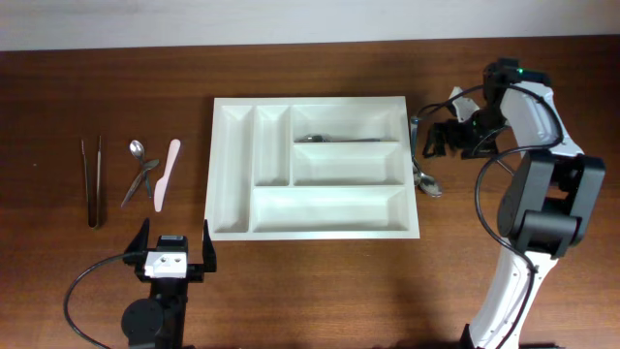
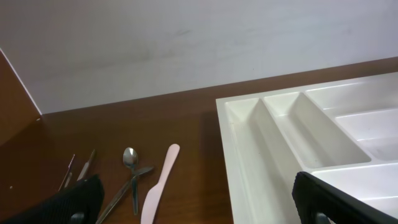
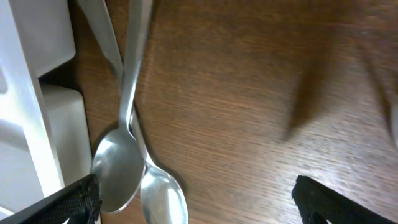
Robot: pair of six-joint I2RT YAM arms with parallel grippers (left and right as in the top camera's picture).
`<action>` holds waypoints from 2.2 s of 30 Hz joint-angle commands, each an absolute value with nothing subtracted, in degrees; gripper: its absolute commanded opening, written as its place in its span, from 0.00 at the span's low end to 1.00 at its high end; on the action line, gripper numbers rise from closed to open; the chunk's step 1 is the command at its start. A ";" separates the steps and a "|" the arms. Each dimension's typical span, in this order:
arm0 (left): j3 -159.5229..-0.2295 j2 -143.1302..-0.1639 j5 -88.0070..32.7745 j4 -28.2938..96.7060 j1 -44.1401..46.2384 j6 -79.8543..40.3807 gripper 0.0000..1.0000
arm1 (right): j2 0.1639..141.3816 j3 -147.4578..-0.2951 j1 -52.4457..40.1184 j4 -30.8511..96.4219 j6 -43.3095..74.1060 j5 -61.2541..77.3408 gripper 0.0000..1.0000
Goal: Pack container
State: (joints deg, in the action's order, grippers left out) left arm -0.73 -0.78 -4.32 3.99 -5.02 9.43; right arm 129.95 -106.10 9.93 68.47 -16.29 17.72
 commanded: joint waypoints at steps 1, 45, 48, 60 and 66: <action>-0.49 -0.30 -5.15 4.14 -5.32 9.98 0.99 | 130.67 -105.67 7.77 67.92 -16.23 18.85 0.99; -0.49 -0.30 -5.15 4.14 -5.32 9.98 0.99 | 137.95 -101.14 6.07 57.08 -16.16 14.35 0.99; -0.49 -0.30 -5.15 4.14 -5.32 9.98 0.99 | 138.76 -101.14 6.04 56.88 -16.19 14.33 0.99; -0.49 -0.30 -5.15 4.14 -5.32 9.98 0.99 | 140.33 -101.14 5.93 57.14 -16.19 14.35 0.99; -0.49 -0.30 -5.15 4.14 -5.32 9.98 0.99 | 141.82 -101.14 5.96 57.19 -16.19 14.28 1.00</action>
State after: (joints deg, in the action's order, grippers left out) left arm -0.73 -0.78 -4.32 3.99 -5.02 9.43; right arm 132.70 -104.57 6.31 57.95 -16.27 15.51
